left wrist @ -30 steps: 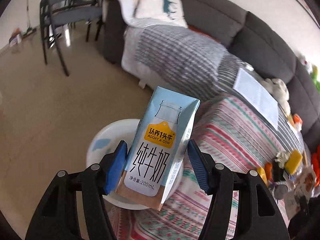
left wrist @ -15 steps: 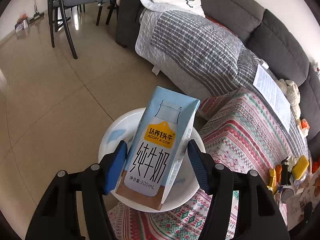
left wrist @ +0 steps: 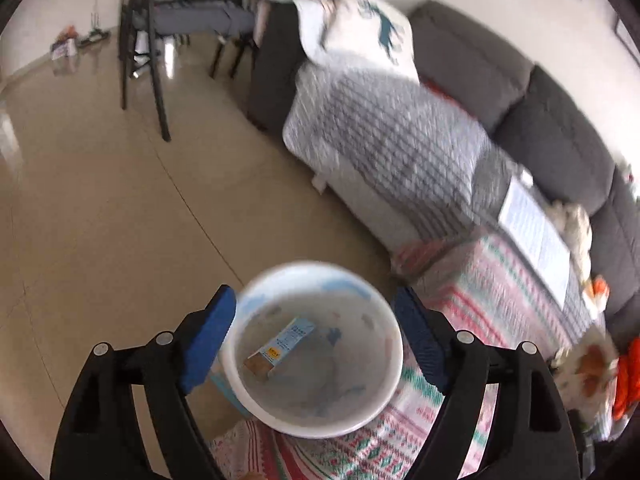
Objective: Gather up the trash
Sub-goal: 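Open the left tool over the bin while the right tool drops the strip in, then move both open tools back over the table, then grasp the red 'Drink Milk' can with the left tool, then grasp the blue snack box with the right tool while the left tool lifts the can, then carry the box to the bin and open the right tool while the left tool carries the can, then open the left tool over the bin to drop the red can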
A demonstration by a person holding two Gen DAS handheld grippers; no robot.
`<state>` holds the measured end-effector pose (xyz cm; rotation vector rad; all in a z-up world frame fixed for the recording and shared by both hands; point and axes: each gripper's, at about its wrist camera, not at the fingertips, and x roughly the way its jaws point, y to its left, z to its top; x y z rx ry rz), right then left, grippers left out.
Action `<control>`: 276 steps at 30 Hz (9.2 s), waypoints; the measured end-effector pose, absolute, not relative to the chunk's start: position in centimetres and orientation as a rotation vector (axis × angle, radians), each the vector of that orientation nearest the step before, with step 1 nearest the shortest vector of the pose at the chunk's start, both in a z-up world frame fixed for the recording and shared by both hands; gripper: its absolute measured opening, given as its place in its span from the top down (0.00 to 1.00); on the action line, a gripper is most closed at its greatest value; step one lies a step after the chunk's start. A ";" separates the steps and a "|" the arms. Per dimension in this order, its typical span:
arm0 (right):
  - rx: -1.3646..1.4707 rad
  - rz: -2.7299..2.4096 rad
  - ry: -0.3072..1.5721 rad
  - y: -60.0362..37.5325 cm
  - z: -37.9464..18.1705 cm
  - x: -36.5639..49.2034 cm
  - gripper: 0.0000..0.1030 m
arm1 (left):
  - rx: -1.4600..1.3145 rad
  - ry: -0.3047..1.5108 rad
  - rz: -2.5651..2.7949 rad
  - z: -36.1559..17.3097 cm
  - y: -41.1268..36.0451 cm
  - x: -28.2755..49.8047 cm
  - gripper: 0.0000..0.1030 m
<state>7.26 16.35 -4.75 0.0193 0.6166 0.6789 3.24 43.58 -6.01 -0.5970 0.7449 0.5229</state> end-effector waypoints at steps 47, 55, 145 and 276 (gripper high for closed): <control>-0.005 0.222 0.636 15.3 -4.5 12.2 0.07 | -0.296 0.550 0.607 -0.9 36.0 3.6 0.07; -0.022 0.127 0.595 9.9 -3.9 12.6 0.07 | -0.229 0.539 0.517 -0.5 30.4 5.4 0.07; 0.226 0.104 0.995 -18.1 -11.9 18.1 0.07 | -0.012 1.208 -0.338 -8.7 4.6 20.8 0.36; -0.140 0.719 0.718 27.0 -9.7 9.2 0.36 | -0.568 0.742 0.416 -4.1 45.5 4.0 0.39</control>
